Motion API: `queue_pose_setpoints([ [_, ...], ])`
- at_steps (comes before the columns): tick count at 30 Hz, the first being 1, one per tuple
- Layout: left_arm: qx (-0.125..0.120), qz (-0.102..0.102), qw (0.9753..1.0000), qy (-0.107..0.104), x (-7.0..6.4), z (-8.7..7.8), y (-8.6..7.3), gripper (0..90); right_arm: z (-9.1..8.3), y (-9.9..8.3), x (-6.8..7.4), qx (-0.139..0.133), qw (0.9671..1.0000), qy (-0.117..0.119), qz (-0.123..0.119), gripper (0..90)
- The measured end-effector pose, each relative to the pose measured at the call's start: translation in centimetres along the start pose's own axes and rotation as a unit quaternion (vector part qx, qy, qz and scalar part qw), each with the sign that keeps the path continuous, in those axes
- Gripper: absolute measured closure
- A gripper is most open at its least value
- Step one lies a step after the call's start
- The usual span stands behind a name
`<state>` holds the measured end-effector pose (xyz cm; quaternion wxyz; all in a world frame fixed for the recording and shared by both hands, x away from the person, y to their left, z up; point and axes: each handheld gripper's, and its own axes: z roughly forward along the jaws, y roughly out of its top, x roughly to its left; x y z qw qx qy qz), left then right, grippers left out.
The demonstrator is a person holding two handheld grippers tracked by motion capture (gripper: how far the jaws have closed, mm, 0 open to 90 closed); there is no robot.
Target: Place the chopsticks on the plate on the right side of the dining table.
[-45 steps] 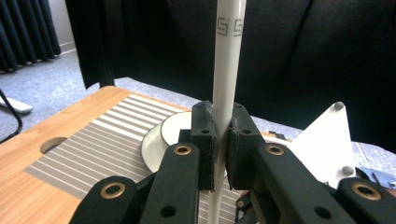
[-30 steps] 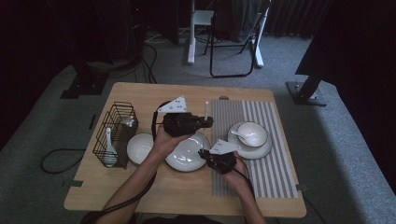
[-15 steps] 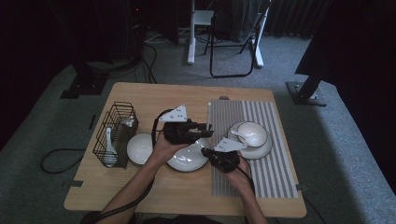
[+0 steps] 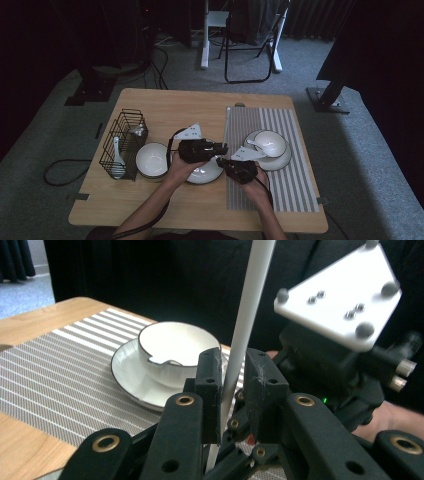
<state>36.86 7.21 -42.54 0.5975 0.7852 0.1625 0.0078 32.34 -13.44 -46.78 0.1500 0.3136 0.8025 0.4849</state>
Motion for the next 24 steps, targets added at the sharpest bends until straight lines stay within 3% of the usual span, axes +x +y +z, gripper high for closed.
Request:
queue_pose_setpoints([
  [13, 0.010, 0.003, 0.9998, 0.018, 0.2, 0.5, -0.2, 85.6, -0.1, 0.0, 0.2, 0.000, 1.0000, 0.002, -0.001, 86.1],
  [17, 0.011, 0.001, 0.9996, 0.027, 0.5, 0.3, 0.0, 85.9, -0.5, 0.2, 0.5, -0.005, 0.9996, -0.013, -0.023, 70.4],
  [20, 0.008, -0.002, 0.9995, 0.030, 0.7, 0.2, 0.2, 86.0, -0.7, 0.4, 1.0, 0.005, 0.9978, -0.036, -0.056, 66.8],
  [24, 0.006, -0.003, 0.9994, 0.033, 0.8, 0.3, 0.4, 86.0, -0.7, 0.4, 1.5, 0.013, 0.9964, -0.035, -0.076, 64.5],
])
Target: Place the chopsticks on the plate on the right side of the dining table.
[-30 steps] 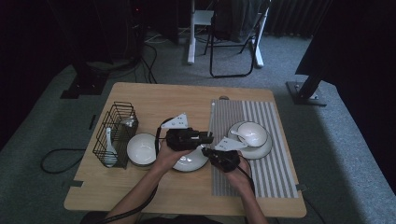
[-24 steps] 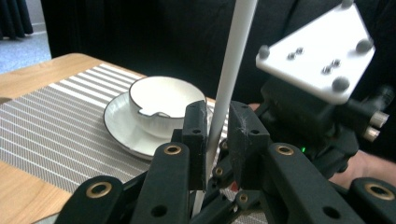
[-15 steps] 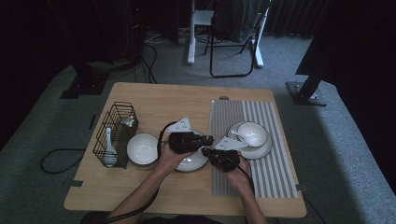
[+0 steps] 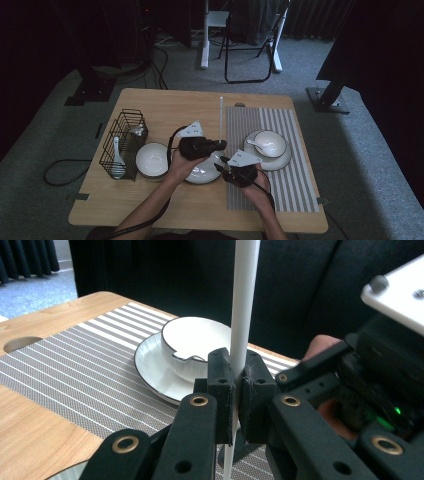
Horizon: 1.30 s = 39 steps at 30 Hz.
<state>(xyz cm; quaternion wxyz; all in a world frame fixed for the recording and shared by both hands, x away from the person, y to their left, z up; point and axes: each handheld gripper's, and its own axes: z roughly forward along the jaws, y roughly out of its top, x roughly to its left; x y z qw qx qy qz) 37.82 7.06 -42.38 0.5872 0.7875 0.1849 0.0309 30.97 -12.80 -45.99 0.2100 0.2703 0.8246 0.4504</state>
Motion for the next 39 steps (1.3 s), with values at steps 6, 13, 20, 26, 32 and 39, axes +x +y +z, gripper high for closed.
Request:
queue_pose_setpoints([
  [6, -0.001, -0.002, 1.0000, -0.002, 0.0, 0.4, 0.1, 86.1, 0.2, 0.4, 0.5, 0.001, 1.0000, 0.005, -0.006, 64.0],
  [13, 0.003, -0.004, 0.9999, -0.010, 0.0, 1.2, -0.2, 86.1, 0.3, 0.5, 1.0, -0.005, 0.9996, 0.018, -0.021, 64.7],
  [20, 0.007, -0.001, 0.9999, -0.009, 0.0, 1.5, -0.2, 86.1, 0.1, 0.5, 0.9, -0.009, 0.9993, 0.023, -0.028, 64.4],
  [26, 0.015, 0.003, 0.9999, 0.001, 0.2, 1.7, -0.2, 86.2, -0.1, 0.1, 0.5, -0.004, 0.9991, 0.022, -0.036, 59.9],
  [32, 0.023, 0.006, 0.9996, 0.012, 0.7, 1.7, 0.0, 86.2, -0.5, -0.5, 0.1, 0.010, 0.9982, 0.018, -0.057, 56.5],
  [39, 0.026, 0.008, 0.9994, 0.021, 1.3, 2.0, 0.2, 86.2, -1.0, -1.6, -0.4, 0.028, 0.9961, 0.031, -0.077, 54.3],
])
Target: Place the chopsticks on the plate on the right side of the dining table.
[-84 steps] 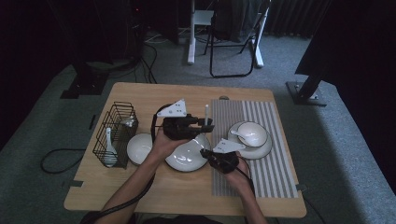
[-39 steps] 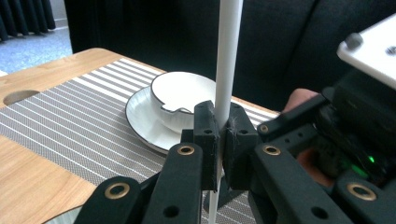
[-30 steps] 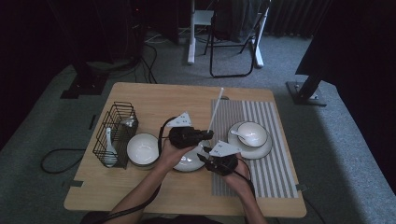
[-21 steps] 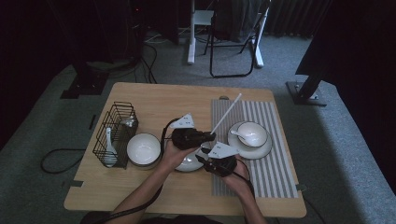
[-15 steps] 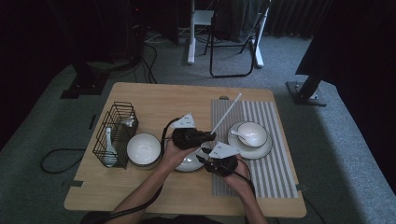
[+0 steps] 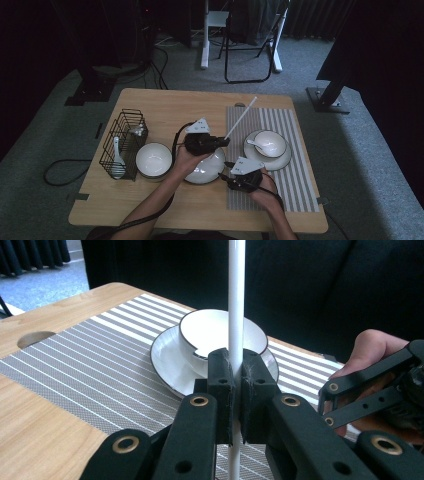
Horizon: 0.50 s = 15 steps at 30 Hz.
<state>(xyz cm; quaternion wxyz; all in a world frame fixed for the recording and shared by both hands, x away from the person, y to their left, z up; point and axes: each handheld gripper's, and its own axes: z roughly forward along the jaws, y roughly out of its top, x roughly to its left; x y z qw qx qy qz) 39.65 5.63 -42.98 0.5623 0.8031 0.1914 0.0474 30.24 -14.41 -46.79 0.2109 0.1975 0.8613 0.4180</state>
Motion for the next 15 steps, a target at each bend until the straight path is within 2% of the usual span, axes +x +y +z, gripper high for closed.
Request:
queue_pose_setpoints([
  [8, 0.006, 0.003, 0.9999, 0.008, 1.0, 0.2, 0.3, 86.1, -1.2, -1.2, -1.4, 0.000, 0.9999, 0.017, 0.001, 51.6],
  [15, 0.017, 0.014, 0.9997, 0.012, 1.1, 0.9, 0.9, 86.1, -2.2, -2.7, -2.7, 0.026, 0.9993, 0.025, 0.003, 47.9],
])
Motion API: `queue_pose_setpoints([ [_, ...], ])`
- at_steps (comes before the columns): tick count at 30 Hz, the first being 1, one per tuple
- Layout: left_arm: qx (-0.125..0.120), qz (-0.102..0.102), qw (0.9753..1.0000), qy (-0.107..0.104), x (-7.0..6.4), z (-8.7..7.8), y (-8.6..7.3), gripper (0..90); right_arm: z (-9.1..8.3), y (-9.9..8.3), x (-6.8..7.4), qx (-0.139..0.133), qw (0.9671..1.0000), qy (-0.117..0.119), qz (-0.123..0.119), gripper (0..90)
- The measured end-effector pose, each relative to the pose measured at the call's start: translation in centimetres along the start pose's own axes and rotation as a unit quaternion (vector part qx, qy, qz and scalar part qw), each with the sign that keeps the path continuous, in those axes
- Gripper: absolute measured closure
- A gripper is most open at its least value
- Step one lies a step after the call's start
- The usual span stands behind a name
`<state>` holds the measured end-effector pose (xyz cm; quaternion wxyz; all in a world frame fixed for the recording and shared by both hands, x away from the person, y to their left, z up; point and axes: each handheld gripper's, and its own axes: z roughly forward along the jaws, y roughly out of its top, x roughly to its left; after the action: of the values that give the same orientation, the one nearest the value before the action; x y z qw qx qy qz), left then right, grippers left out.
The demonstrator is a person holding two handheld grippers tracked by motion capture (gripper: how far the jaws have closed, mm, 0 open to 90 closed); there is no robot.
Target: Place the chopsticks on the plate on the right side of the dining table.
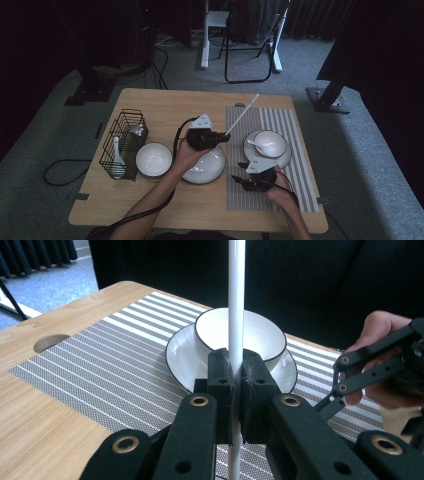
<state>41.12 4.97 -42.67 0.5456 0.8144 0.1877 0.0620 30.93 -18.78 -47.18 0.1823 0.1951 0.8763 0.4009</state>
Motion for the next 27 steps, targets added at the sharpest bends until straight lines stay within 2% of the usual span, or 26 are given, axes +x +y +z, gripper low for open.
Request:
queue_pose_setpoints([
  [4, 0.008, 0.006, 0.9999, 0.002, 0.1, 0.5, 0.1, 86.1, -0.7, -0.6, -0.6, 0.012, 0.9999, 0.002, -0.007, 46.0],
  [9, 0.017, 0.013, 0.9998, 0.003, 0.5, 1.0, 0.2, 86.1, -1.1, -1.5, -0.8, -0.007, 0.9996, 0.014, 0.023, 43.7],
  [16, 0.028, 0.014, 0.9995, 0.009, 1.0, 1.8, 0.6, 86.0, 0.1, -2.7, -0.3, -0.008, 0.9980, 0.024, 0.058, 39.6],
  [21, 0.033, 0.027, 0.9990, 0.011, 1.0, 2.1, 0.9, 86.0, 0.9, -3.1, 0.2, -0.011, 0.9973, 0.026, 0.068, 37.7],
  [27, 0.039, 0.027, 0.9988, 0.011, 1.1, 2.7, 0.8, 86.0, 1.8, -3.6, 0.5, -0.002, 0.9969, 0.027, 0.074, 37.2],
])
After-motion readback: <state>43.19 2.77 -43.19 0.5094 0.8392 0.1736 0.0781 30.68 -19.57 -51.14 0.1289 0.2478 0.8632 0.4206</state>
